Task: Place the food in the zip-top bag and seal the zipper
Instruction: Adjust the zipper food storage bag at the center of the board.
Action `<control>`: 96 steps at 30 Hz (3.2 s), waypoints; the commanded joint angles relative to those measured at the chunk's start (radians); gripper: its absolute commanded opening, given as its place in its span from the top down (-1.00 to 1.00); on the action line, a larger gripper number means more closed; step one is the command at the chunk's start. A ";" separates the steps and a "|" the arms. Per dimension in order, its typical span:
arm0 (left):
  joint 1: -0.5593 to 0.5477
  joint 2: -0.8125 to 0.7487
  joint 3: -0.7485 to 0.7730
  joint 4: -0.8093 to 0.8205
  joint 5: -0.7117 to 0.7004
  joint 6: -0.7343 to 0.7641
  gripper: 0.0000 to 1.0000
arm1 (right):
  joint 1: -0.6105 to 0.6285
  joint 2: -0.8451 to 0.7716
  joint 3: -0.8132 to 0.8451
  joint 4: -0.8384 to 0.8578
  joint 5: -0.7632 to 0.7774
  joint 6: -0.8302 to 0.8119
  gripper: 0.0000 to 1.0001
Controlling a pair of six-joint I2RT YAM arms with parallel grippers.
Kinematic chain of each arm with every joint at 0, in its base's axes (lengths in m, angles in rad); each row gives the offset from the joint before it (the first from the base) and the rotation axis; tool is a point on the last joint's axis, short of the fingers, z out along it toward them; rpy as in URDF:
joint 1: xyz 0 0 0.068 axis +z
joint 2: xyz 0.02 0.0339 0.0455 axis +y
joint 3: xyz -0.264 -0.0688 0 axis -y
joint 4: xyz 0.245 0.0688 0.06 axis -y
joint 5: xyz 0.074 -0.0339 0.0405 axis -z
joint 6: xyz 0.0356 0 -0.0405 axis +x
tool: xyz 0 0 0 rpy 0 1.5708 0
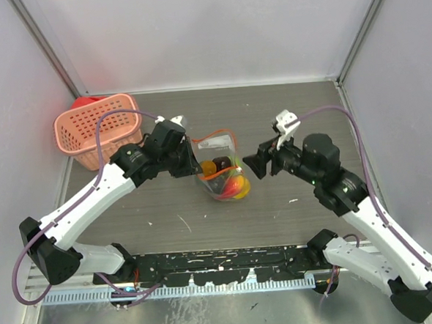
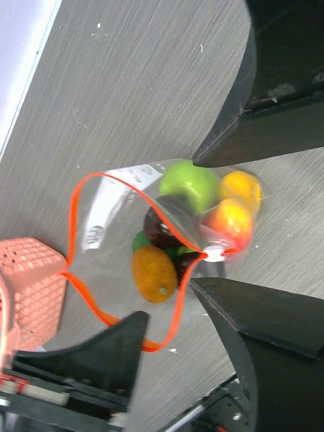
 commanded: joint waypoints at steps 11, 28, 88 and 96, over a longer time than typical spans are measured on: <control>-0.001 -0.033 0.059 -0.001 -0.029 0.006 1.00 | 0.004 -0.177 -0.432 0.497 -0.292 -0.166 -0.37; 0.000 -0.033 0.043 0.022 -0.030 0.009 1.00 | 0.004 -0.014 -0.434 0.639 -0.265 -0.151 0.38; 0.123 -0.172 -0.006 0.250 0.268 0.544 -0.38 | 0.004 0.006 -0.099 0.064 -0.265 -0.260 0.99; 0.097 -0.081 0.015 0.291 0.524 0.664 -0.47 | 0.004 0.003 -0.120 0.072 -0.269 -0.259 0.99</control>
